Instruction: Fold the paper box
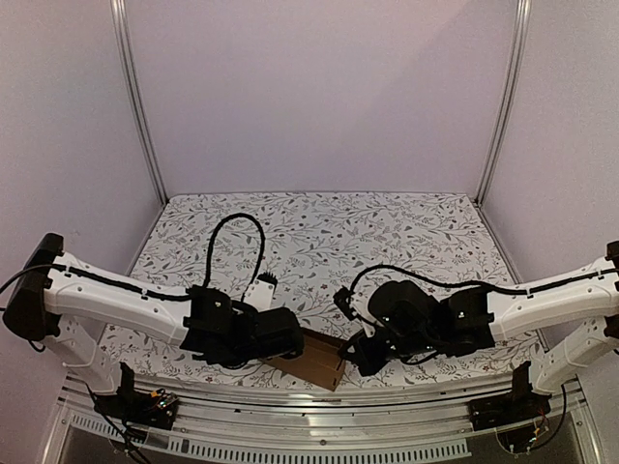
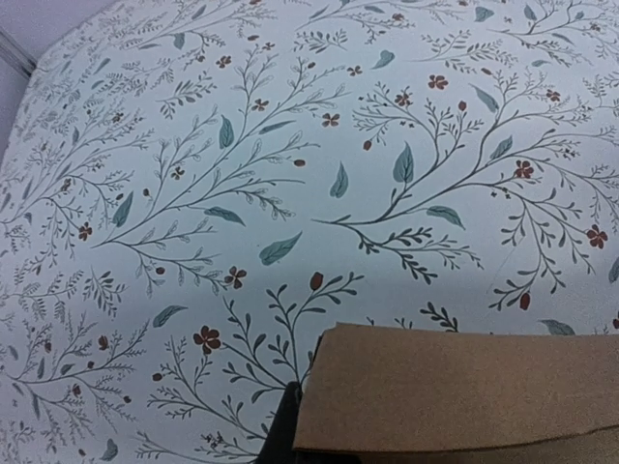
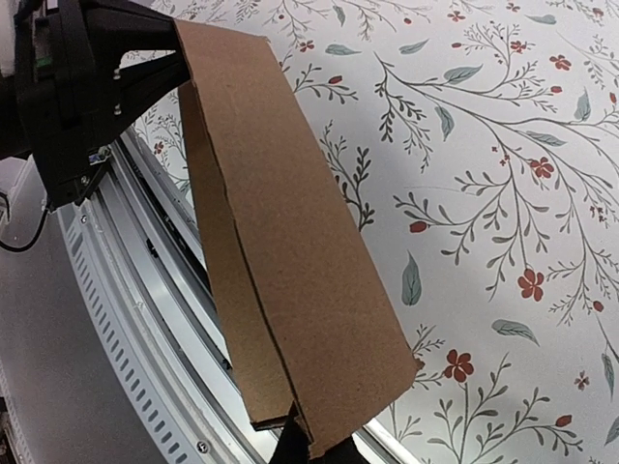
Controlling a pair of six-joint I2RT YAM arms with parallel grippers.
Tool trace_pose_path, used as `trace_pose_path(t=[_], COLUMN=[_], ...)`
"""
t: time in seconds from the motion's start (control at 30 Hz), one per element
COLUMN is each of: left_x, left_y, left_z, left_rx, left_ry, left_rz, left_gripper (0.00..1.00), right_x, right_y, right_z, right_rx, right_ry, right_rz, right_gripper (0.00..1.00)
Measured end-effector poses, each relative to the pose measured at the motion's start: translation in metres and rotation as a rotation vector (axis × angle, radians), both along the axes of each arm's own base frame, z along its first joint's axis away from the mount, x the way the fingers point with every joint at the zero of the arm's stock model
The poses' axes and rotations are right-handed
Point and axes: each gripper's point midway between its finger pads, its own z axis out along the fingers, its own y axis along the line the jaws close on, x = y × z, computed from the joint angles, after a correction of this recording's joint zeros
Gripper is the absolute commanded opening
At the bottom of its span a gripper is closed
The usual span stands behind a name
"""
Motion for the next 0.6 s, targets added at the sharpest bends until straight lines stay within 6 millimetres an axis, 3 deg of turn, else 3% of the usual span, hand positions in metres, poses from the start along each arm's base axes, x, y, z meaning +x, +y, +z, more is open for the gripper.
trace_pose_path(t=[0.43, 0.6], left_x=[-0.006, -0.006], left_y=[-0.011, -0.018], left_z=[0.002, 0.002], left_rx=[-0.085, -0.113], left_ry=[0.032, 0.036], left_rz=[-0.012, -0.017], left_gripper=[0.01, 0.01], right_x=[0.063, 0.075], right_y=[-0.023, -0.025], right_z=[0.001, 0.002], right_rx=[-0.072, -0.092], right_ry=[-0.052, -0.063], right_rz=[-0.091, -0.096], right_gripper=[0.00, 0.00])
